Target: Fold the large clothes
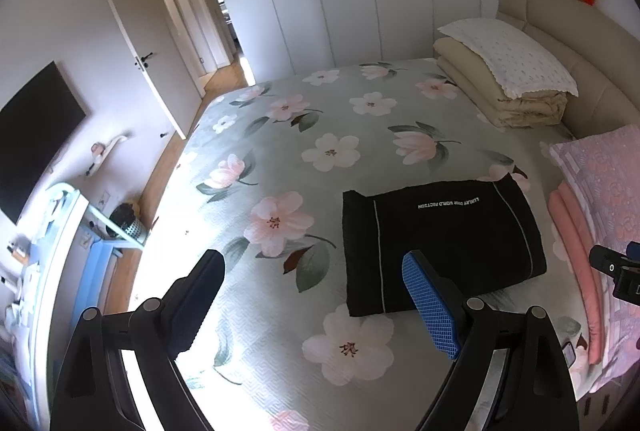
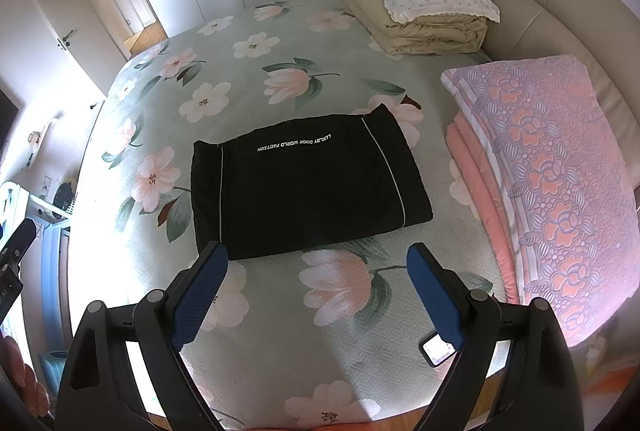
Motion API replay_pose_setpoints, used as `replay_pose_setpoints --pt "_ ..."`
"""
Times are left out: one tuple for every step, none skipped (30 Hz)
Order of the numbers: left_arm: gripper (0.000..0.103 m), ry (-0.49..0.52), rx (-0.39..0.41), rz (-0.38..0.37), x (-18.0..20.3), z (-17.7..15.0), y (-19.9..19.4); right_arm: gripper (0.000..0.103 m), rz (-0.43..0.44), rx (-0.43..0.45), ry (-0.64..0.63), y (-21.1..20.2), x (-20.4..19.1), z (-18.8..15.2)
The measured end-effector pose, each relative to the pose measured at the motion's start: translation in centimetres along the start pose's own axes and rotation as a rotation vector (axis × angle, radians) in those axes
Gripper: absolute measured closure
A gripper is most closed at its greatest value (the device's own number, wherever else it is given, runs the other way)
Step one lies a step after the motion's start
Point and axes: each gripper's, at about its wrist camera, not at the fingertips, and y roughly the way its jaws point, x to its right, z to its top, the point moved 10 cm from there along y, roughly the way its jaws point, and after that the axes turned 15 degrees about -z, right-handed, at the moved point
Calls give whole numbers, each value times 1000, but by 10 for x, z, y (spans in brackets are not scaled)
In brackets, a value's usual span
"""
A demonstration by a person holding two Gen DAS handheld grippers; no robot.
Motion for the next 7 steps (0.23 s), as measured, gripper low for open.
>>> replay_pose_setpoints --pt "11 3 1 1 1 0 1 11 -1 0 1 0 0 0" --pt "11 6 2 5 1 -1 1 11 -1 -1 1 0 0 0" --pt "11 10 4 3 2 0 1 11 0 -1 1 0 0 0" --pt "11 15 9 1 3 0 1 11 -1 -2 0 0 0 -1" --pt "12 17 11 2 3 0 1 11 -3 -3 -2 0 0 -2" --pt "12 23 13 -3 5 0 1 11 -3 -4 -3 1 0 -2" --pt "11 27 12 -10 6 0 2 11 -3 -5 -5 2 0 -2"
